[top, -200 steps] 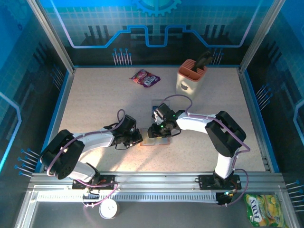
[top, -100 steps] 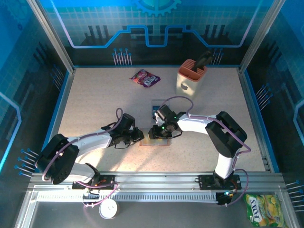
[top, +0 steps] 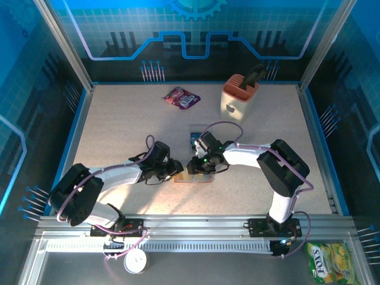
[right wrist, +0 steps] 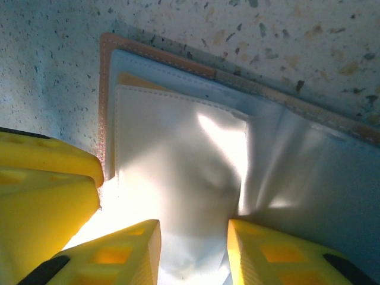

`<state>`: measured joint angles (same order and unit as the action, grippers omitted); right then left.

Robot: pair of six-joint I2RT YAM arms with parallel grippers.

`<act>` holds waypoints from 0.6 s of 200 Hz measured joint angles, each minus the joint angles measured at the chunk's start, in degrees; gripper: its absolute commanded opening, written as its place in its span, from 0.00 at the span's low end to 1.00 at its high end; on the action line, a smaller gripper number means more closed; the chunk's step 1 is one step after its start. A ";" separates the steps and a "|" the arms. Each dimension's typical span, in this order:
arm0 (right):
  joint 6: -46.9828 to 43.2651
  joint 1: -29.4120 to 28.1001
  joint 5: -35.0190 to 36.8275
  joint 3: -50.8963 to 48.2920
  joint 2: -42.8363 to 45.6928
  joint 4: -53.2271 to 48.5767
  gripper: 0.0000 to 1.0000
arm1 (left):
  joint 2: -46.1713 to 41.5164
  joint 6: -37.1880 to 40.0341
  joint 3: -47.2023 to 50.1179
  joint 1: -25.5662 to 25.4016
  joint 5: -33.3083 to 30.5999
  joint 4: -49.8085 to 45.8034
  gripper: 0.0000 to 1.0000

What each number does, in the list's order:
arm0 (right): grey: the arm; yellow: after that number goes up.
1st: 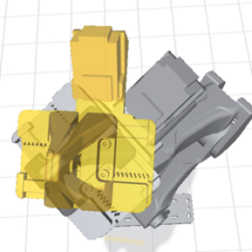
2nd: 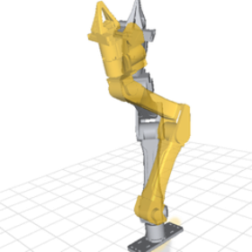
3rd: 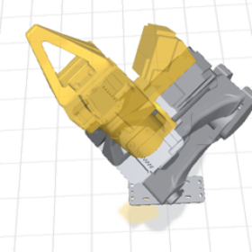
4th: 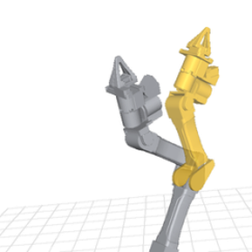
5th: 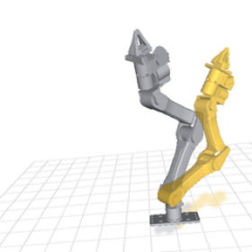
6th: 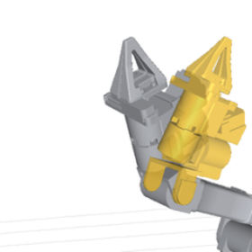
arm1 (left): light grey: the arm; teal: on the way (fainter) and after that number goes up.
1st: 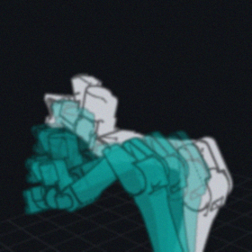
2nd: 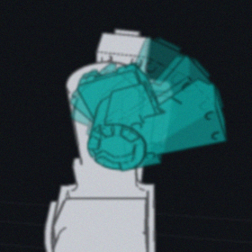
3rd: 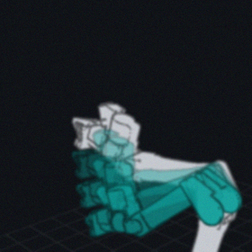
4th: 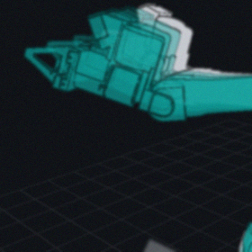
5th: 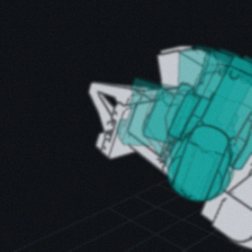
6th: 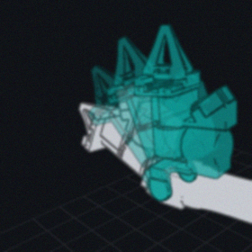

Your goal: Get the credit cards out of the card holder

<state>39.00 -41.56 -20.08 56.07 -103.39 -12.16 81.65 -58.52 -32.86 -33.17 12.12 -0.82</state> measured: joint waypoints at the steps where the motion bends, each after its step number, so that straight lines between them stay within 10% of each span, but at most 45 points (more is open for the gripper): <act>1: 0.00 0.00 0.00 -0.02 0.00 0.02 0.35 | -0.04 -0.02 0.00 0.00 -0.02 -0.02 0.32; 120: 0.02 0.39 -1.01 -0.61 0.00 0.74 0.31 | 2.23 -1.62 0.00 0.00 1.49 4.61 0.34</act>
<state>39.03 -41.17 -21.08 55.46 -103.39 -11.42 83.88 -60.14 -32.86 -33.17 13.61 3.79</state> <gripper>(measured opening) 0.315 0.342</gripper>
